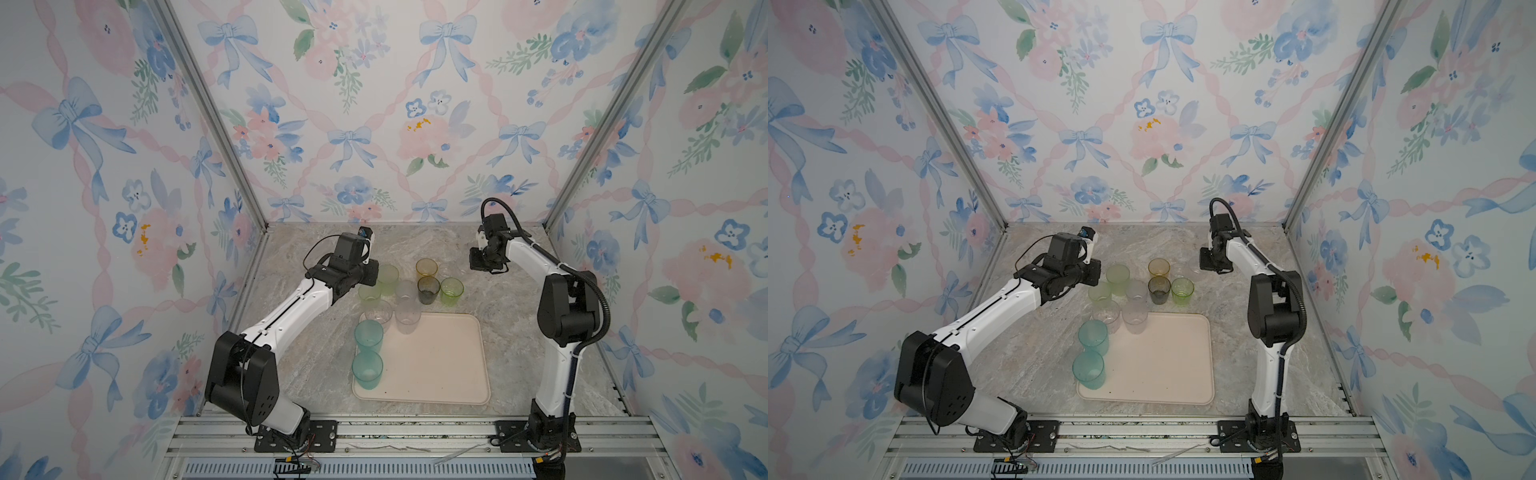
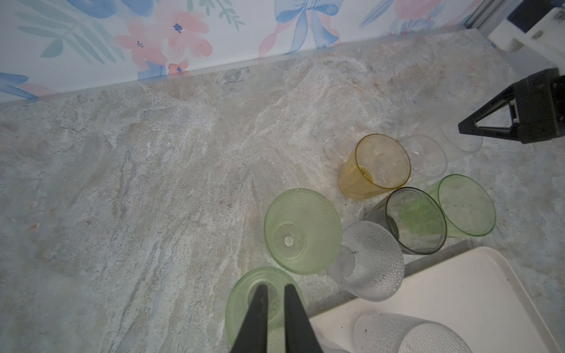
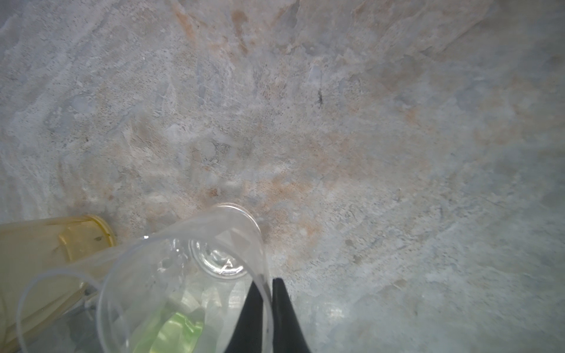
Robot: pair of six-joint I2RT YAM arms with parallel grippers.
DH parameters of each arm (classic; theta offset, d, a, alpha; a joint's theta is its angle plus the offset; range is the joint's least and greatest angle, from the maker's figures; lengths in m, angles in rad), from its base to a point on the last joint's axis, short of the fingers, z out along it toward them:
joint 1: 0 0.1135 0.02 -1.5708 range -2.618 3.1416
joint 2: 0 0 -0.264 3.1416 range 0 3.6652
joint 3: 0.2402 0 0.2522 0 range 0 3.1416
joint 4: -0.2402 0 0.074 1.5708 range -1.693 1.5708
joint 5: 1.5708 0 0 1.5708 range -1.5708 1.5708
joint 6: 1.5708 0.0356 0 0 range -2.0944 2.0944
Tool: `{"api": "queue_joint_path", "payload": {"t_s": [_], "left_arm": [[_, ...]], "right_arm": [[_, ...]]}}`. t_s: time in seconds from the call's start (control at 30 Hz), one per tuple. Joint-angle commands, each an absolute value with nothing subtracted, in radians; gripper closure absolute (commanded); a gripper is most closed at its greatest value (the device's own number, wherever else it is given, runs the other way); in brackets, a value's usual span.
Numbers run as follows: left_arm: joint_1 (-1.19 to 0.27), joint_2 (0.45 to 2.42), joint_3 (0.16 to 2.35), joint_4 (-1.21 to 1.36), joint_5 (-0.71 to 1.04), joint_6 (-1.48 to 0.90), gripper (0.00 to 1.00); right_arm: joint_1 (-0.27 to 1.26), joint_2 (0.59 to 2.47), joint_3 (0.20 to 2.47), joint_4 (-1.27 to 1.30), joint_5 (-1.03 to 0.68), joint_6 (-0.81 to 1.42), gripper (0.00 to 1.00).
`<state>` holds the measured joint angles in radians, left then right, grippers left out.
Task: Place the glasses into the tray
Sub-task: 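Carry the clear glass with the right gripper over the tray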
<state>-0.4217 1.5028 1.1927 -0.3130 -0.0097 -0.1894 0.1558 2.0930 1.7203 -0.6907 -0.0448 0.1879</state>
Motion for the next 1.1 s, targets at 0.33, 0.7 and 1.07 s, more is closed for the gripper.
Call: {"api": "queue_joint_path", "payload": {"t_s": [0.33,0.7,1.07], "left_arm": [[-0.411,1.51,1.186,-0.311,0.01,-0.197,0.86],[-0.412,1.521,1.192,-0.311,0.015,-0.192,0.86],[-0.413,1.537,1.203,-0.303,0.039,-0.184,0.86]], "right_arm": [[0.141,2.022,1.683,-0.665,-0.004,0.184,0.96],[0.147,1.812,1.605,-0.719,0.052,0.132,0.98],[0.281,1.525,1.439,-0.861,0.137,0.114,0.97]]}}
